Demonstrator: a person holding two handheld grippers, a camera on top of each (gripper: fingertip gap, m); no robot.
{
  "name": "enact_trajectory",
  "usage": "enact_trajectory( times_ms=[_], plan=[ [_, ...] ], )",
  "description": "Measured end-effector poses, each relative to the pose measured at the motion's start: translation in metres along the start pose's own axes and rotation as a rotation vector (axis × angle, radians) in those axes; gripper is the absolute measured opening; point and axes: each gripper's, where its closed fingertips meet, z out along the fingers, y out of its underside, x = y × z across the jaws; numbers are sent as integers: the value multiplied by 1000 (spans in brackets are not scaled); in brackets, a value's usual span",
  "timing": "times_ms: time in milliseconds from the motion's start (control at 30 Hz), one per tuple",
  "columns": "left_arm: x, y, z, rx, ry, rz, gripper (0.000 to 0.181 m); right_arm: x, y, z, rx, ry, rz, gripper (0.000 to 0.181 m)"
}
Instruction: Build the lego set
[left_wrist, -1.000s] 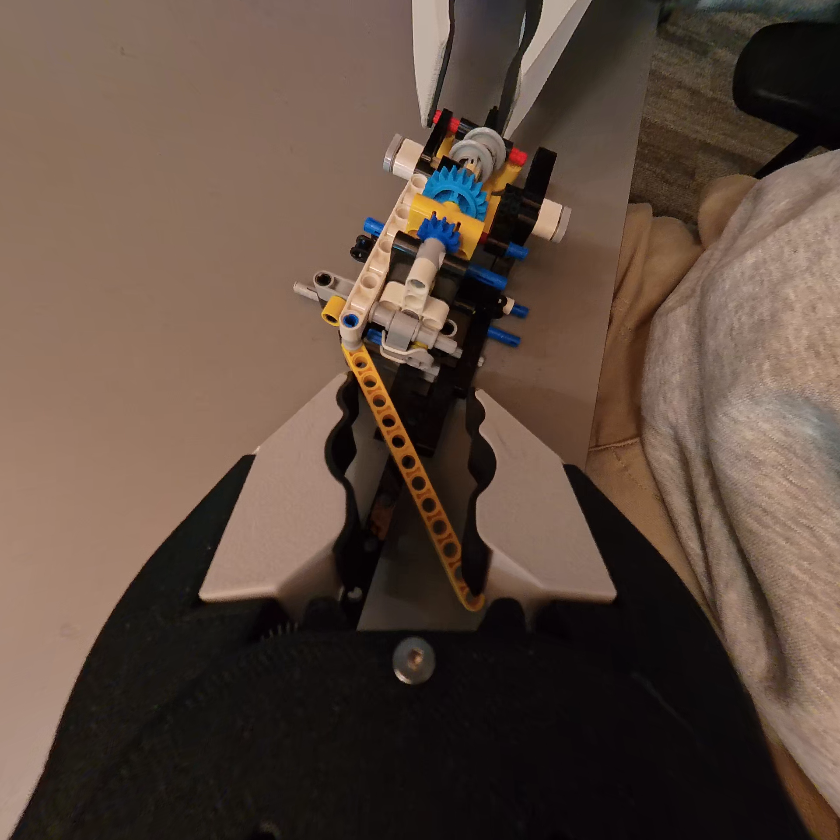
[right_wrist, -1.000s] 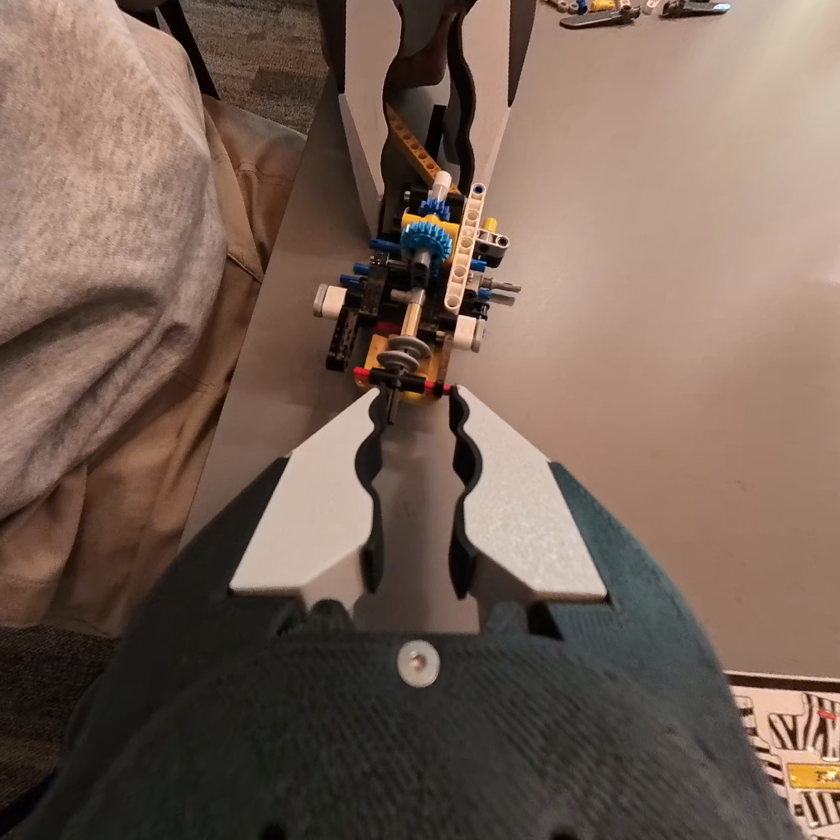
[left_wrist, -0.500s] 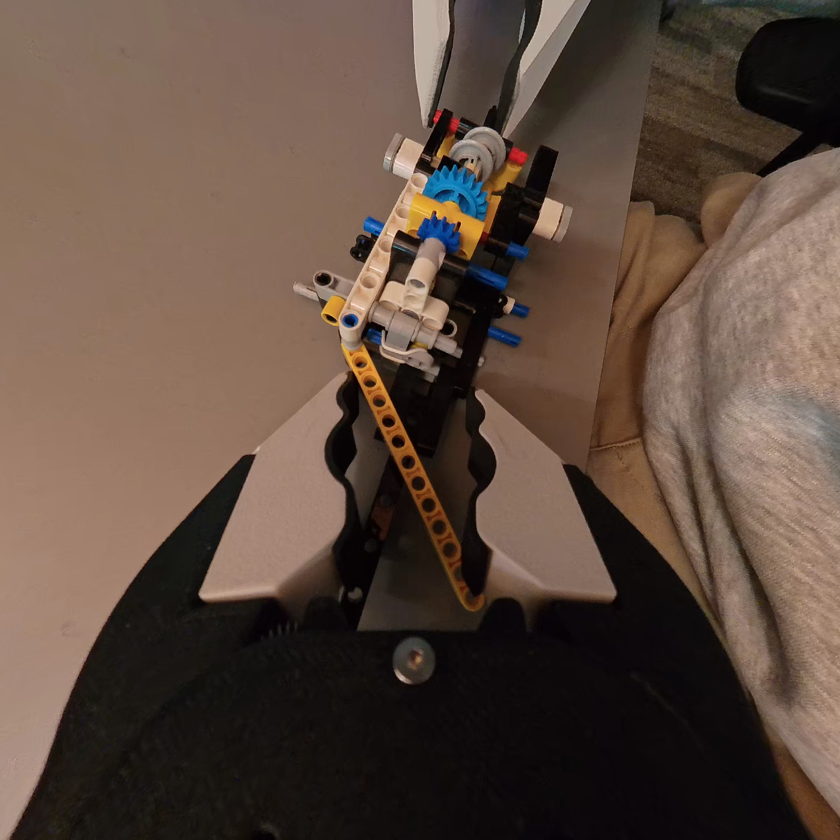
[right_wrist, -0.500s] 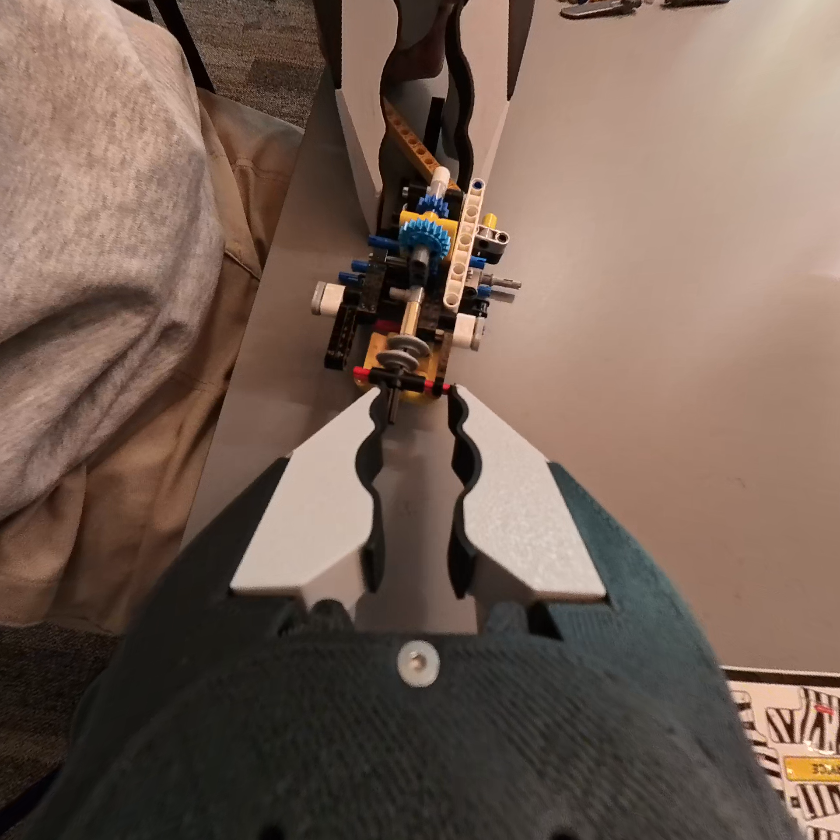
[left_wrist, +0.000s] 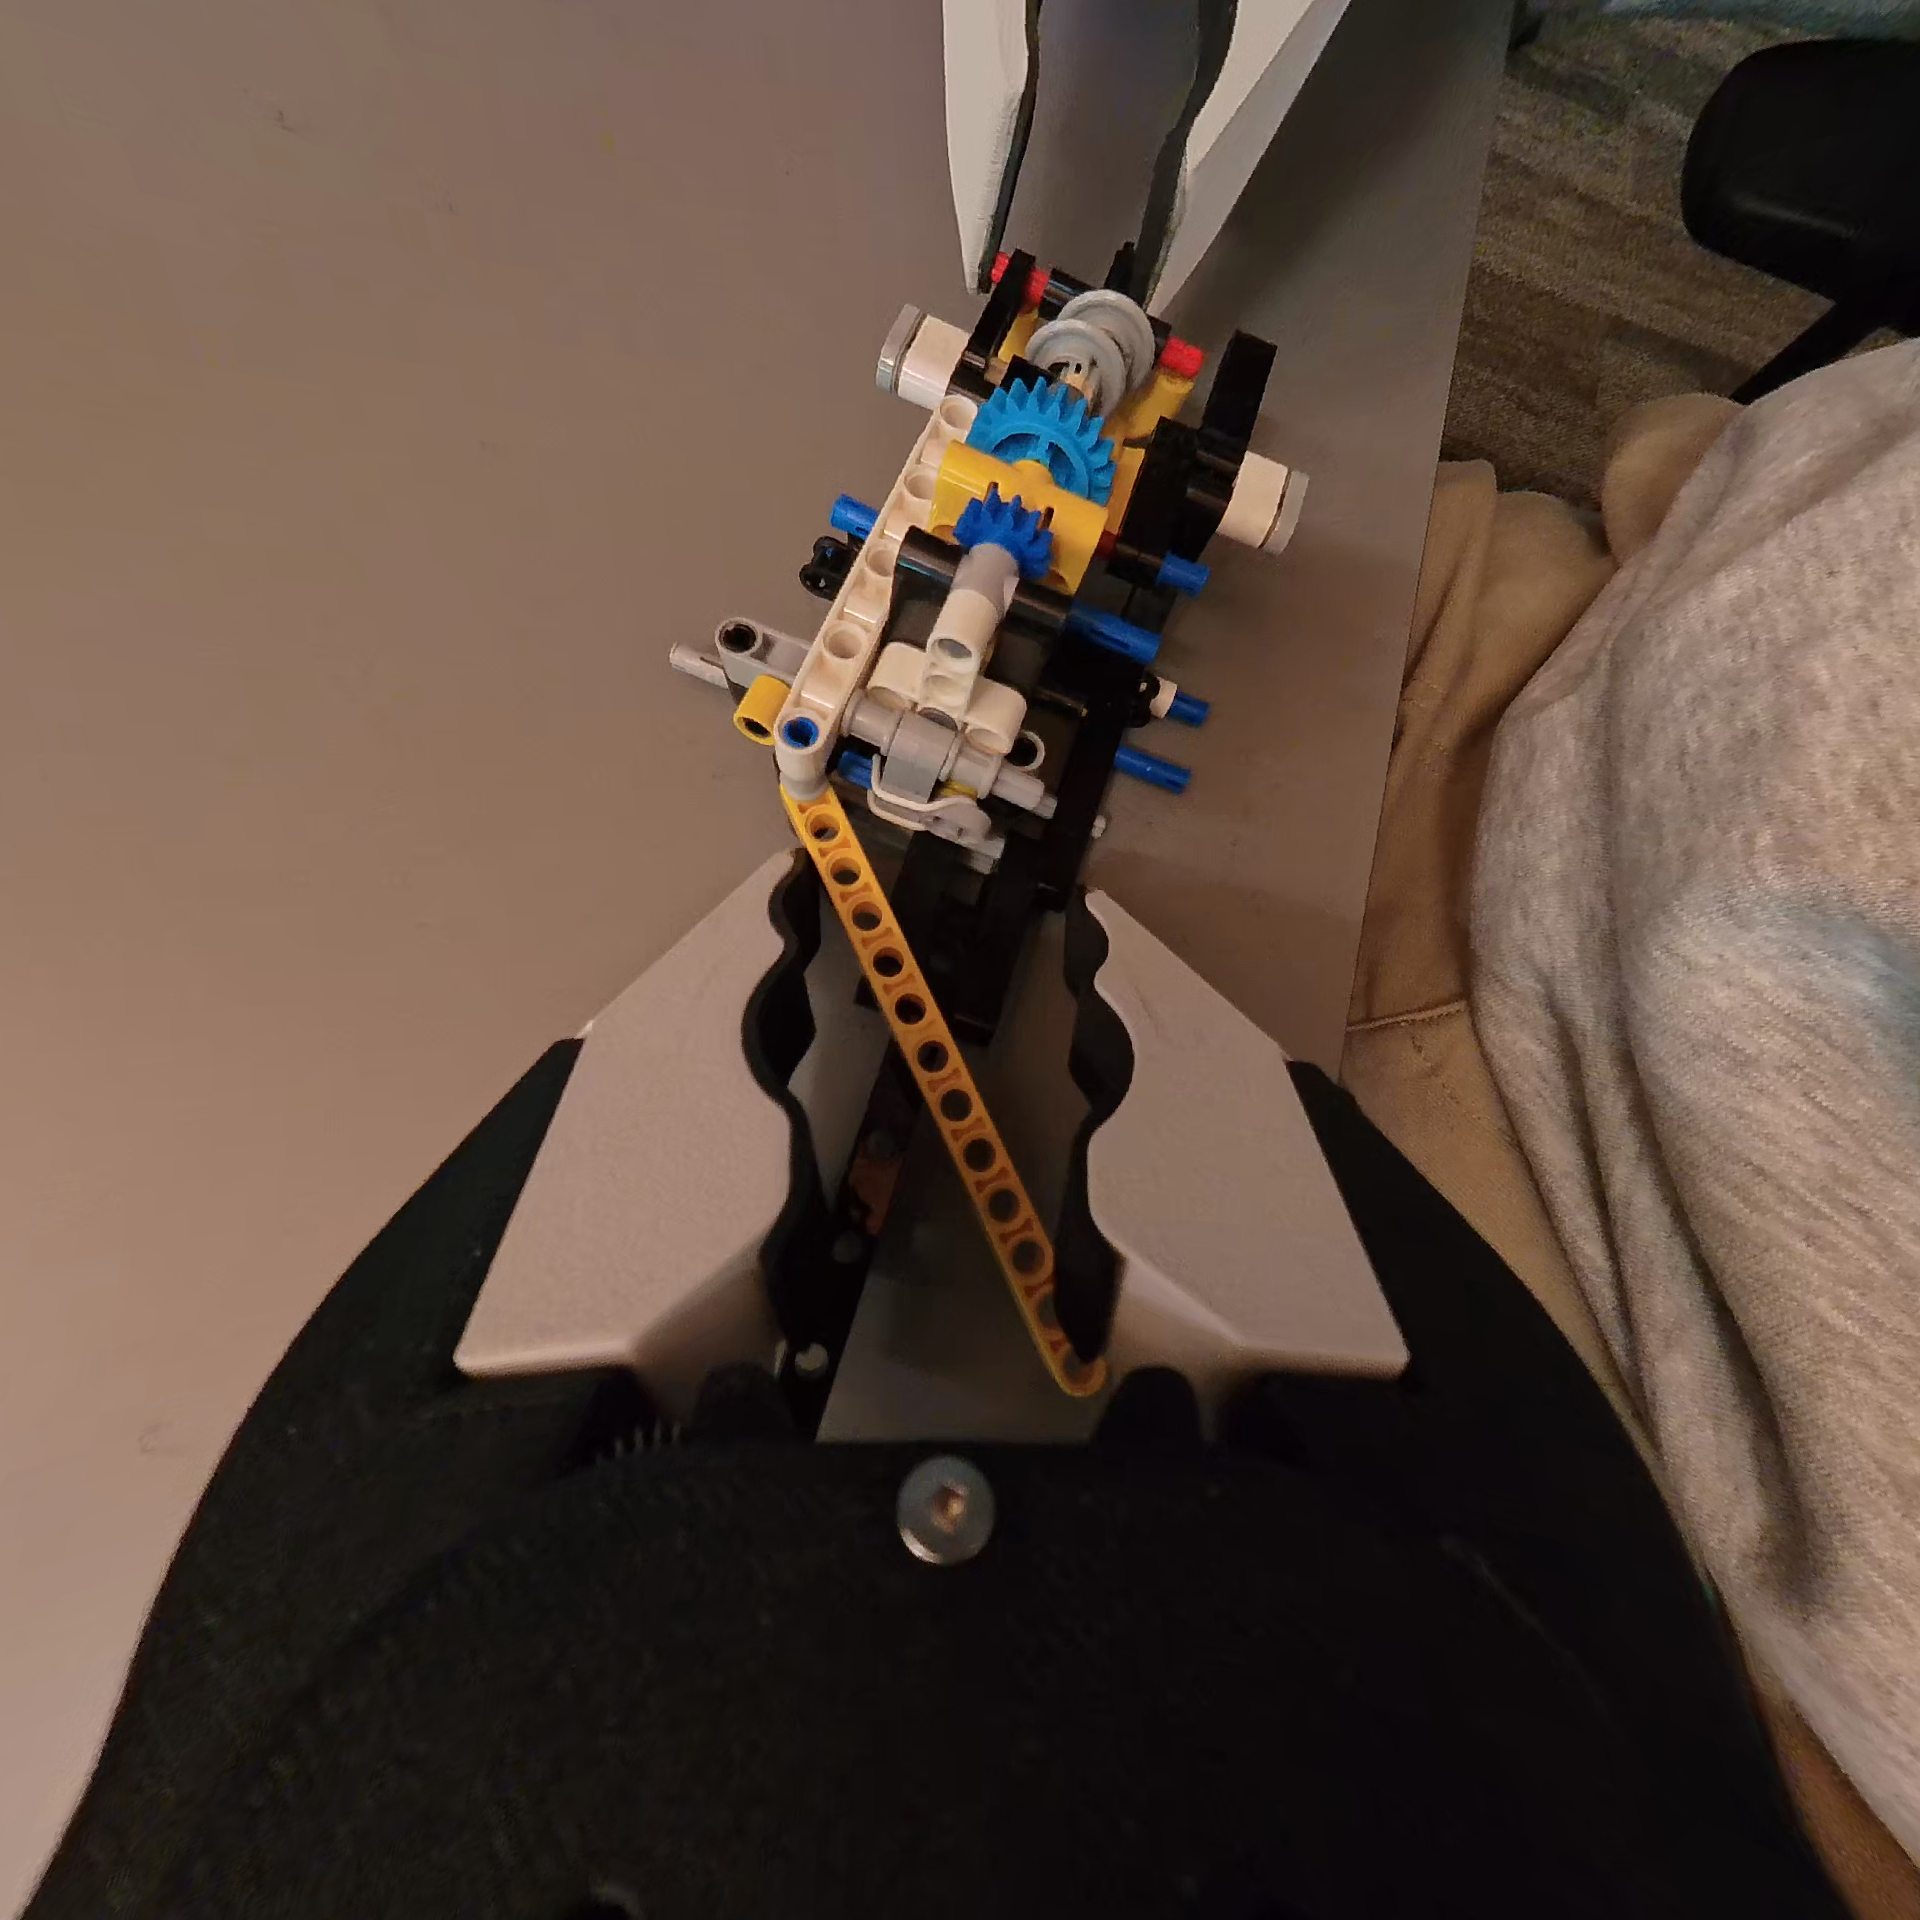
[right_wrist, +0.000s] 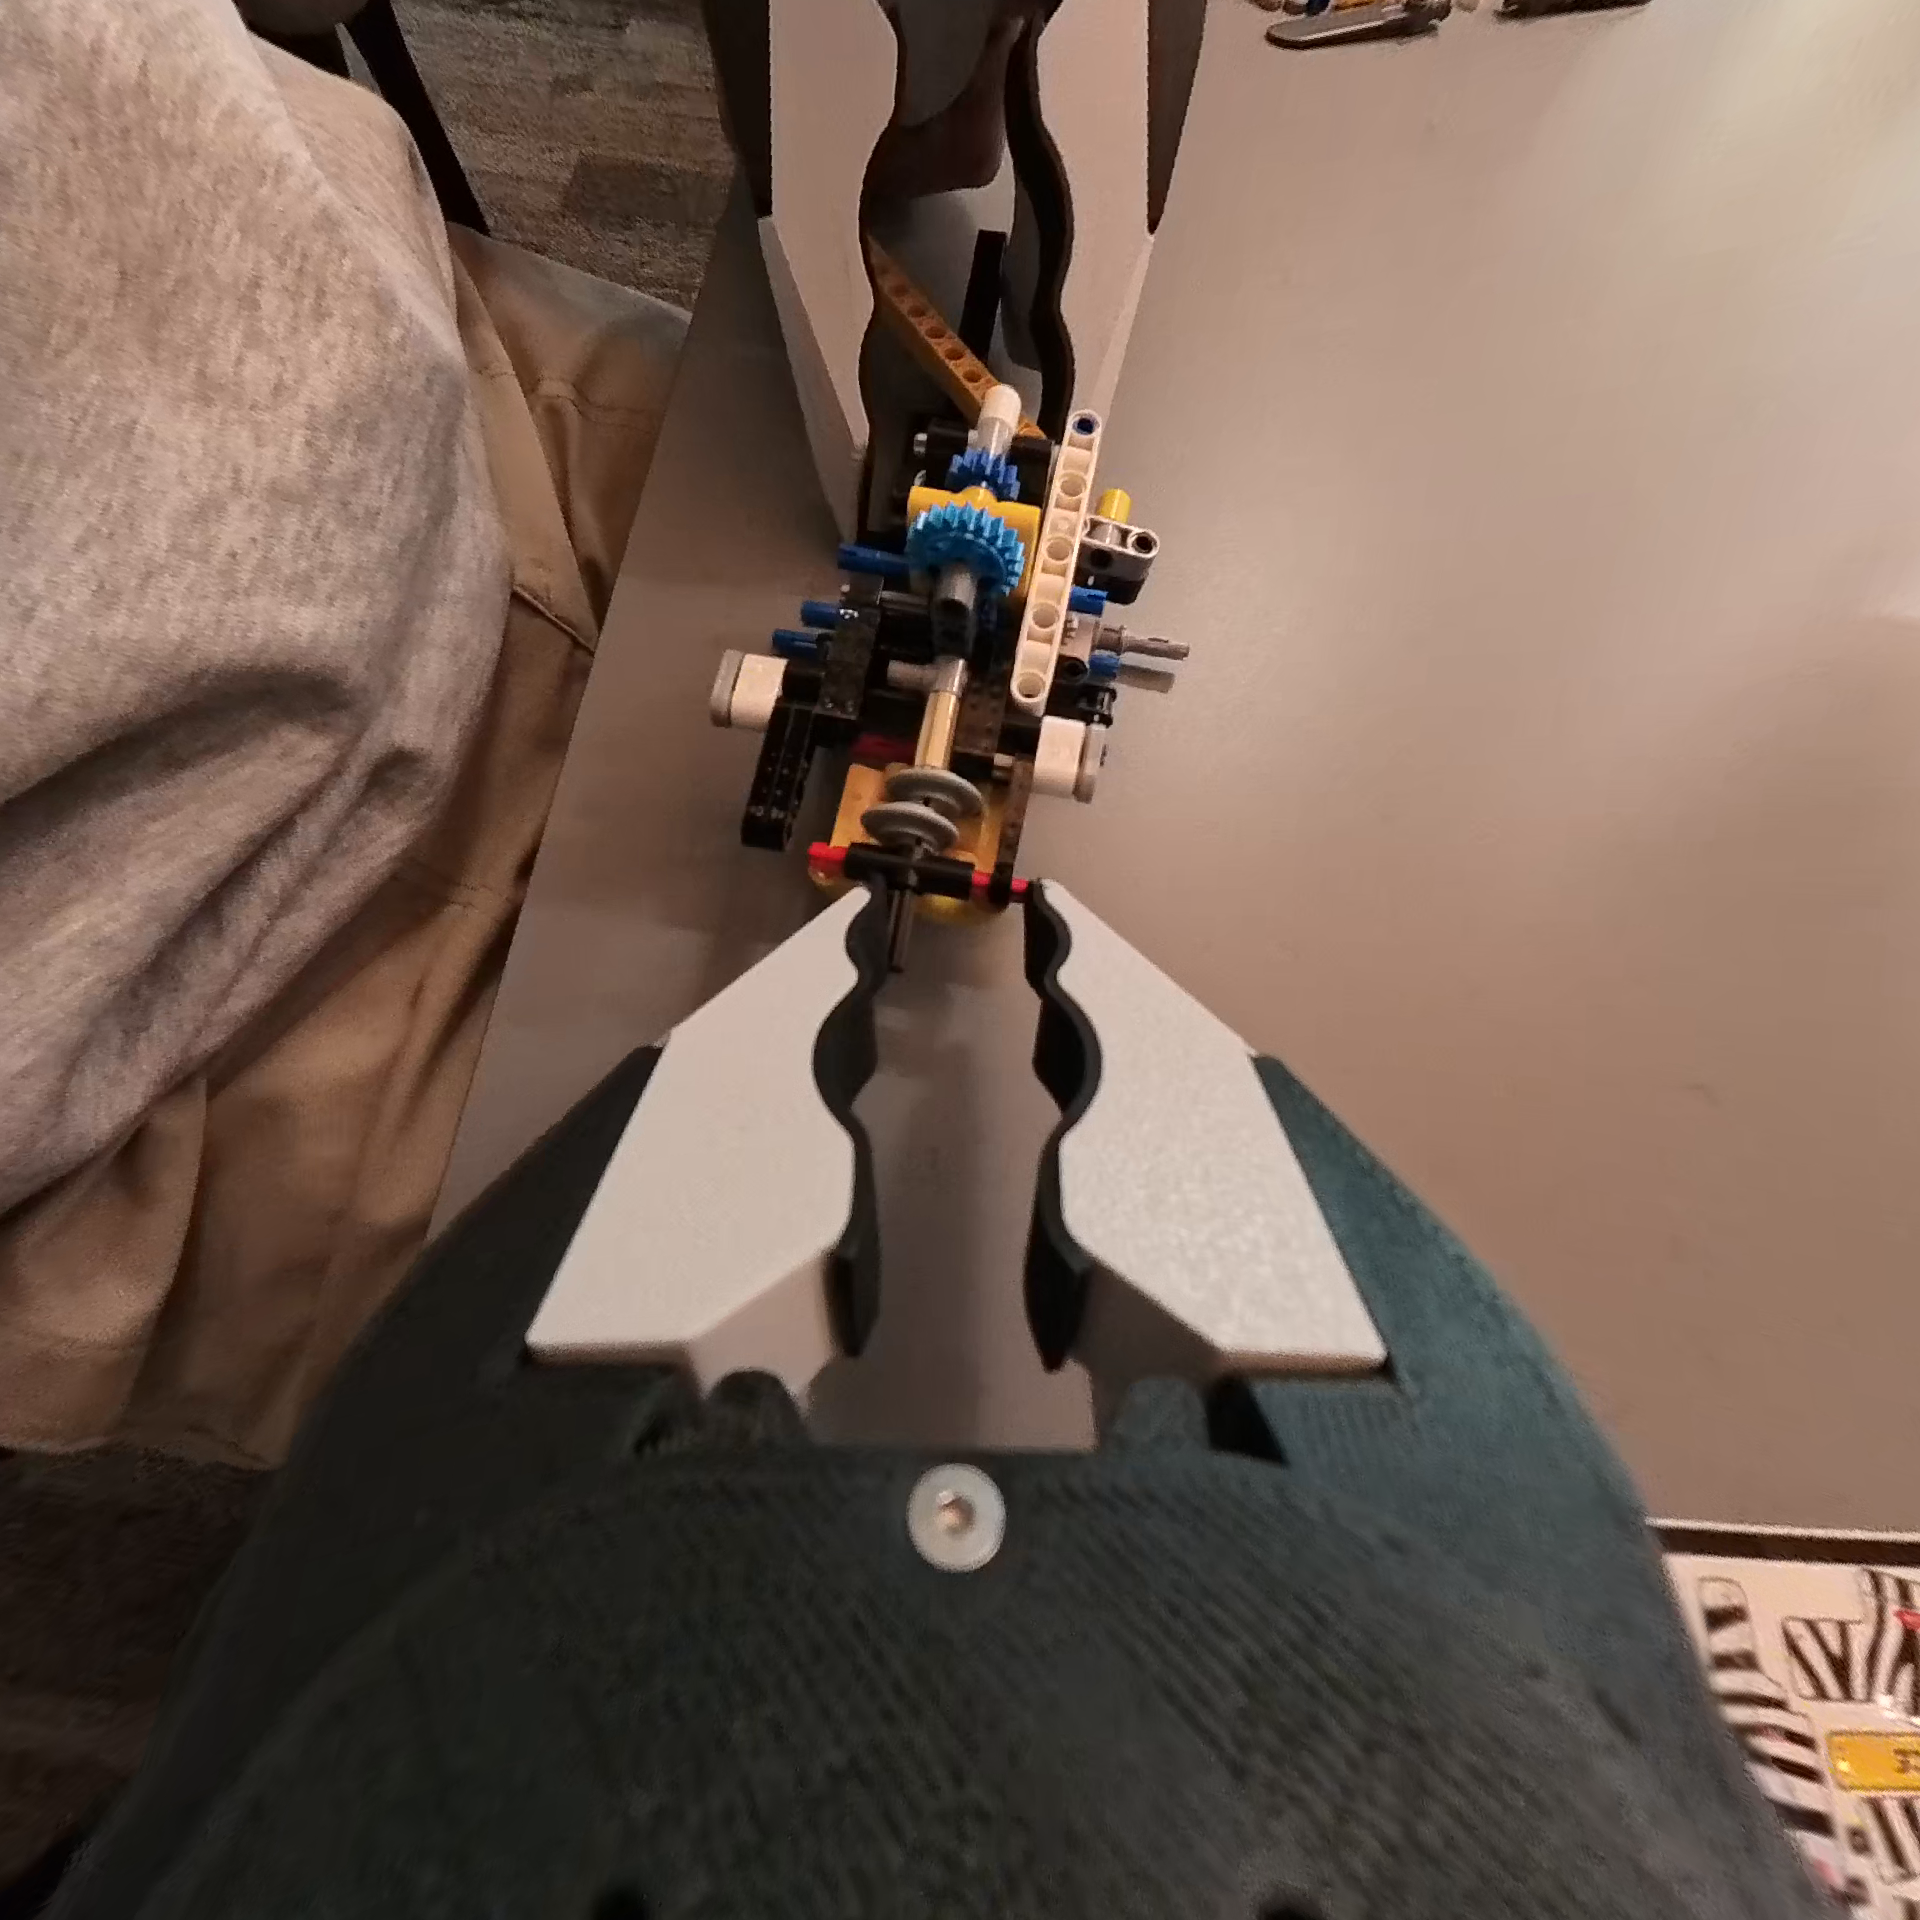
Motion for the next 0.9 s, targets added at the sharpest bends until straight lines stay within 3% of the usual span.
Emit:
enact_trajectory(
  times_ms=[33,167,367,533,900],
  plan=[
    [0,0,0,1,2,-2,46,0,0,0,8,-1,11,25],
    [0,0,0,1,2,-2,46,3,1,-6,35,-2,63,35],
    [0,0,0,1,4,-4,46,14,-6,-14,145,-11,158,24],
    [0,0,0,1,4,-5,46,15,-3,-7,138,-25,159,10],
    [0,0,-1,2,8,-8,46,9,-4,-6,153,-176,217,7]
  ],
)
